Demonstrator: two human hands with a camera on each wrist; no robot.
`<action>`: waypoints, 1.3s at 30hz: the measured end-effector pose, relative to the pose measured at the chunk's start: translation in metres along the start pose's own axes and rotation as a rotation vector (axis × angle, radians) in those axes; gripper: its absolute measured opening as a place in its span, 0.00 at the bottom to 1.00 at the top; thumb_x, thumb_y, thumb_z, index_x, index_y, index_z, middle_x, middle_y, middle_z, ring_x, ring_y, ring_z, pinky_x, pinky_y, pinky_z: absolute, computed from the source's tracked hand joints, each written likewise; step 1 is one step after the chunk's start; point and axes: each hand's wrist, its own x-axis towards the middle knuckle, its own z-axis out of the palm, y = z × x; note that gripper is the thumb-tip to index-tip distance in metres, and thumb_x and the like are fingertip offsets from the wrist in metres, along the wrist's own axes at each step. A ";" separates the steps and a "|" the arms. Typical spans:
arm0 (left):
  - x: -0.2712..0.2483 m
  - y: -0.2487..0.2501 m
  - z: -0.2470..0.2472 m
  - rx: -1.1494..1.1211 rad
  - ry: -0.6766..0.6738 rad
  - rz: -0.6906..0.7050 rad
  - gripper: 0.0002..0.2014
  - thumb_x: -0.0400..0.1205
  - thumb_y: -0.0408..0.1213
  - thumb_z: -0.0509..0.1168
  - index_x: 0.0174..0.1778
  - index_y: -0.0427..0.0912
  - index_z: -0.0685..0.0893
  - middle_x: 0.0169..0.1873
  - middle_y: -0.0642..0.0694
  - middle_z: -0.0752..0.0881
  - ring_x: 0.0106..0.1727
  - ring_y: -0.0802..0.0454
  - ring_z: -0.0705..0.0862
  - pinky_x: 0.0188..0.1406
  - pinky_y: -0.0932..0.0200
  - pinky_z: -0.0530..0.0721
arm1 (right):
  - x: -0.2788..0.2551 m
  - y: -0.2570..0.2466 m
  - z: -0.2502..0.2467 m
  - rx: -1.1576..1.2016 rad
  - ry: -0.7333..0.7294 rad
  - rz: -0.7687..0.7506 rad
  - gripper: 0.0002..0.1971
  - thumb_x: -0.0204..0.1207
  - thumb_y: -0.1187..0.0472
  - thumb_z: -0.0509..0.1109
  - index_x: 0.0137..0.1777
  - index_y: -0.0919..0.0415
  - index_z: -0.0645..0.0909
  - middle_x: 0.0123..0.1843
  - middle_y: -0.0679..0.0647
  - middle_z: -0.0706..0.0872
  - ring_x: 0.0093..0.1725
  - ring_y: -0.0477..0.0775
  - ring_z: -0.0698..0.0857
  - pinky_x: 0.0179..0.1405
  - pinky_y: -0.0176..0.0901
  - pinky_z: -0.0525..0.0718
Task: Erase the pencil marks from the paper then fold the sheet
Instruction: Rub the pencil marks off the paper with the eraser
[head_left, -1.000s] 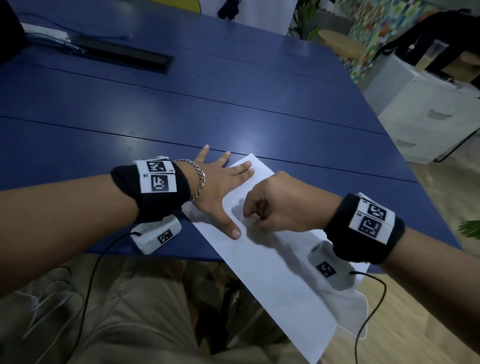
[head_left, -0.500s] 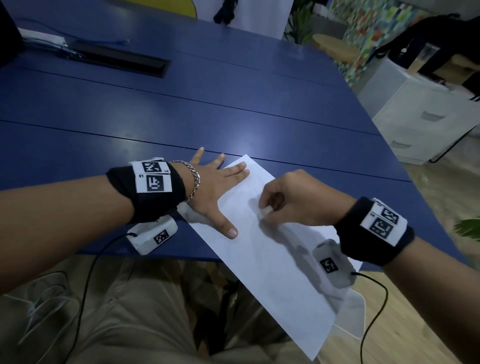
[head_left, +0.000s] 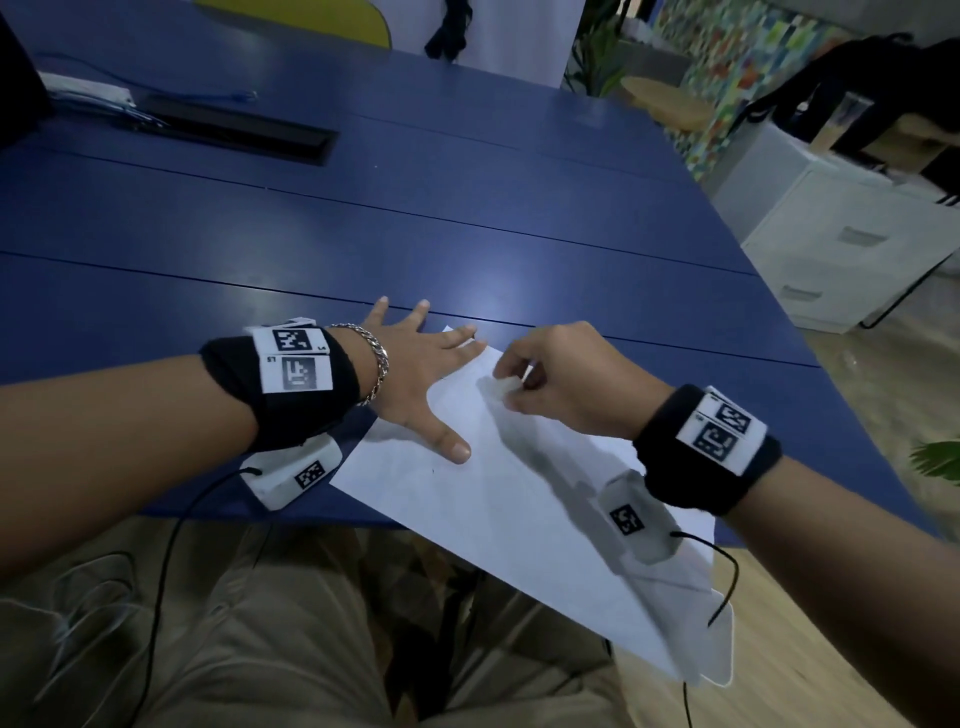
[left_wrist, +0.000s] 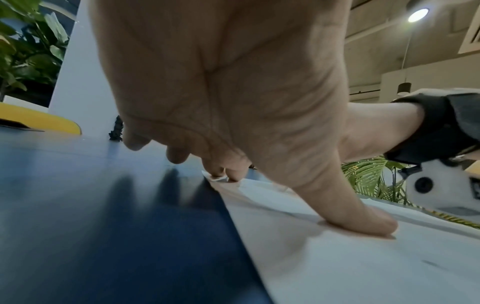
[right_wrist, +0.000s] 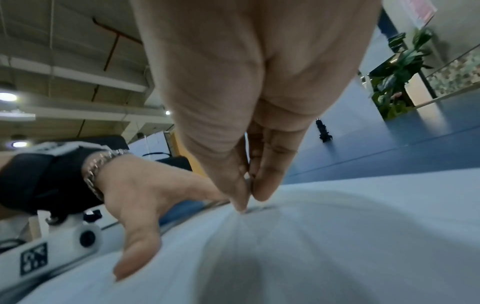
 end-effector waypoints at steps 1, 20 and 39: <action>0.001 -0.001 0.001 -0.009 -0.001 -0.009 0.71 0.55 0.93 0.54 0.88 0.65 0.29 0.88 0.64 0.30 0.89 0.32 0.31 0.80 0.16 0.33 | 0.007 -0.003 0.003 -0.013 0.017 -0.002 0.10 0.76 0.58 0.78 0.56 0.53 0.90 0.48 0.44 0.90 0.44 0.43 0.89 0.46 0.38 0.87; 0.001 -0.002 0.000 -0.017 -0.017 -0.021 0.71 0.57 0.92 0.56 0.88 0.64 0.28 0.88 0.64 0.29 0.89 0.34 0.29 0.80 0.17 0.30 | 0.020 -0.012 0.000 -0.169 -0.065 -0.044 0.12 0.72 0.59 0.77 0.55 0.54 0.91 0.40 0.46 0.90 0.41 0.49 0.86 0.43 0.40 0.86; 0.008 -0.007 -0.032 -0.018 0.040 0.160 0.36 0.86 0.33 0.60 0.89 0.65 0.61 0.91 0.52 0.57 0.88 0.43 0.64 0.85 0.44 0.64 | -0.042 0.004 0.003 -0.052 -0.100 -0.054 0.04 0.76 0.54 0.76 0.49 0.48 0.90 0.41 0.41 0.88 0.41 0.42 0.86 0.41 0.36 0.86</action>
